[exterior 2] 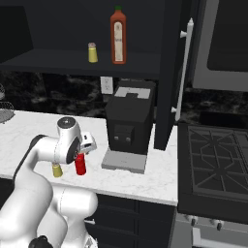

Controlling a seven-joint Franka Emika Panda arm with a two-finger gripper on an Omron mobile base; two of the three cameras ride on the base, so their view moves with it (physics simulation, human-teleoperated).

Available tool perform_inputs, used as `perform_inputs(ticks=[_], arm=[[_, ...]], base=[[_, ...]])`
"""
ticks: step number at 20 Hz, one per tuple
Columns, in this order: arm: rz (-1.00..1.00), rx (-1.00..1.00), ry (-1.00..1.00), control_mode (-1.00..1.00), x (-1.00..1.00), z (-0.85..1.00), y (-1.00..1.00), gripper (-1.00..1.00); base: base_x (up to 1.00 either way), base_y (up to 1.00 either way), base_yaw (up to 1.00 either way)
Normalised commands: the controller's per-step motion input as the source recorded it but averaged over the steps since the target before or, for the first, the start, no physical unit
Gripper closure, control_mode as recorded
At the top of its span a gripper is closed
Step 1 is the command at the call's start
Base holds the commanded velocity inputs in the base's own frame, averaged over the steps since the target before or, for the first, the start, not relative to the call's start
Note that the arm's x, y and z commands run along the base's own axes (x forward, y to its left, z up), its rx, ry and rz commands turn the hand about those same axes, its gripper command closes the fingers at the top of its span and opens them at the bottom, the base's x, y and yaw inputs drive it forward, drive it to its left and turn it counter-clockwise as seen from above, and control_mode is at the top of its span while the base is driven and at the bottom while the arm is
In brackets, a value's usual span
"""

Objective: Put the shaker and condiment bottle from the counter next to their counterparts in the cabinet.

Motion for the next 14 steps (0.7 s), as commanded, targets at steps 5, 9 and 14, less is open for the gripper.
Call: perform_inputs(ticks=[5, 9, 14], arm=[[0.01, 0.00, 0.00, -1.00, 0.00, -0.43, 0.00, -1.00], [0.00, 0.00, 0.00, -1.00, 0.02, -0.45, 0.00, -1.00], [0.00, 0.00, 0.00, -1.00, 0.00, -0.45, -0.01, -1.00]], base=[[0.00, 0.00, 0.00], [0.00, 0.00, 0.00], [0.00, 0.00, 0.00]])
